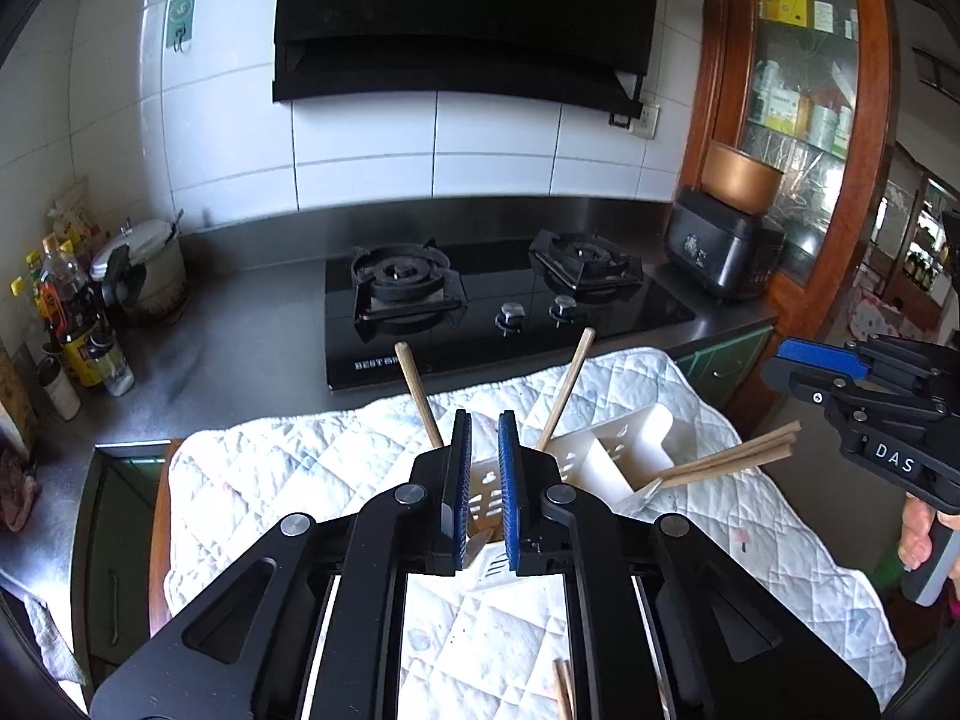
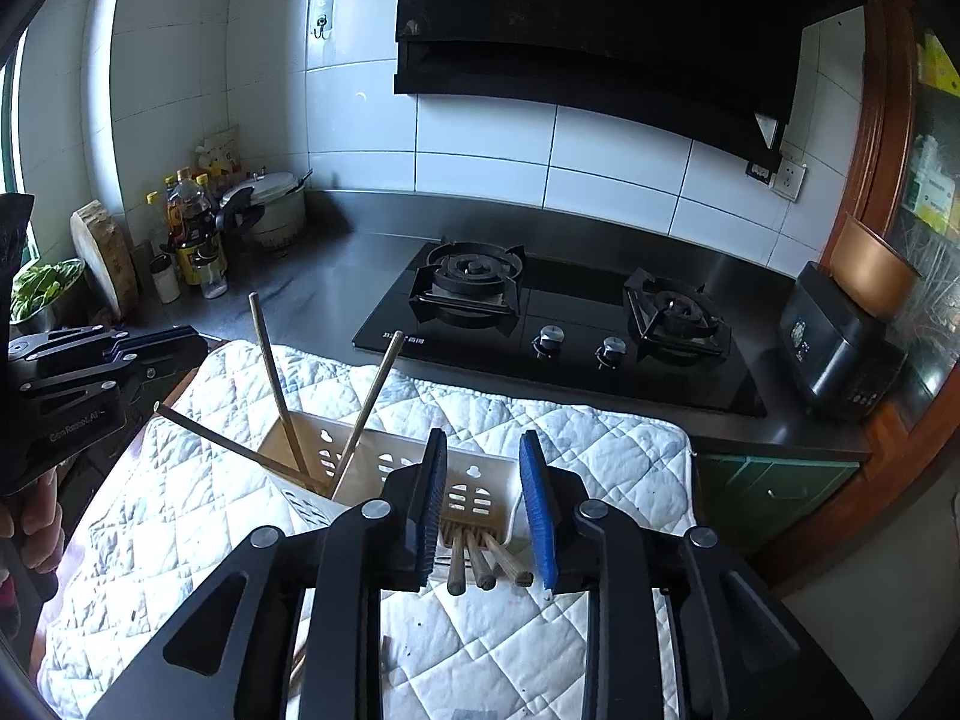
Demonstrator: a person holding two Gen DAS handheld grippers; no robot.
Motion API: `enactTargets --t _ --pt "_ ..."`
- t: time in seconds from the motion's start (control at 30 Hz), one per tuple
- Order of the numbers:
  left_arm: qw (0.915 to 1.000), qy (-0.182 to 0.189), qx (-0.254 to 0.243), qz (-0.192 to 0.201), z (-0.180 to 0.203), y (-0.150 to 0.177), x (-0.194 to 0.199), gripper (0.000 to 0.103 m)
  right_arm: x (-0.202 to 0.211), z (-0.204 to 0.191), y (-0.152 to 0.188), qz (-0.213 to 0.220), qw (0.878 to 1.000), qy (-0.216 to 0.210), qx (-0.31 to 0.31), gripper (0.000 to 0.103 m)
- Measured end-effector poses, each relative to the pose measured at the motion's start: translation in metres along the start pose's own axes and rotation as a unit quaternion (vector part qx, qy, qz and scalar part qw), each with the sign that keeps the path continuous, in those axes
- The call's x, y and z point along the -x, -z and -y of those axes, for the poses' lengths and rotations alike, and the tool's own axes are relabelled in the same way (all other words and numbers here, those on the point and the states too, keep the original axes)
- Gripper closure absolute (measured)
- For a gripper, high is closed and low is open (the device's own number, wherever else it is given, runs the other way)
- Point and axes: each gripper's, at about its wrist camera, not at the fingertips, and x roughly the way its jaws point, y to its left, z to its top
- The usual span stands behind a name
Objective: Organize utensils
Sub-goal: 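Lower the left tool's chopstick into the holder and open while the right tool does likewise, then move both open tools back down to the loose chopsticks on the quilt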
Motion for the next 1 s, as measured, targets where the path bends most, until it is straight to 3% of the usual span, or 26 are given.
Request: enactTargets --t 0.03,0.13,0.27,0.47,0.67,0.8,1.0 --pt "1.0000 0.000 0.000 0.008 0.001 -0.001 0.007 0.091 0.006 0.000 0.001 0.005 1.000 0.001 -0.001 0.074" --pt "0.9994 -0.004 0.000 0.033 0.002 0.003 0.031 0.067 0.029 0.000 0.006 0.028 1.000 0.003 -0.004 0.065" --pt "0.9985 -0.007 -0.005 0.055 0.007 0.016 0.062 0.066 0.059 -0.003 0.024 0.053 0.999 -0.001 -0.007 0.061" --pt "0.9980 -0.004 0.005 0.063 0.008 0.057 0.097 0.054 0.088 -0.022 0.076 0.061 0.998 -0.008 0.005 0.058" --pt "0.9985 -0.014 0.024 0.048 0.008 0.114 0.112 0.045 0.088 -0.049 0.142 0.042 0.999 -0.005 0.024 0.058" --pt "0.9989 -0.018 0.037 0.024 0.004 0.151 0.111 0.045 0.078 -0.060 0.183 0.019 1.000 -0.019 0.010 0.058" --pt "0.9976 -0.045 0.053 -0.001 -0.004 0.198 0.108 0.045 0.056 -0.078 0.238 -0.024 0.999 -0.038 -0.008 0.069"
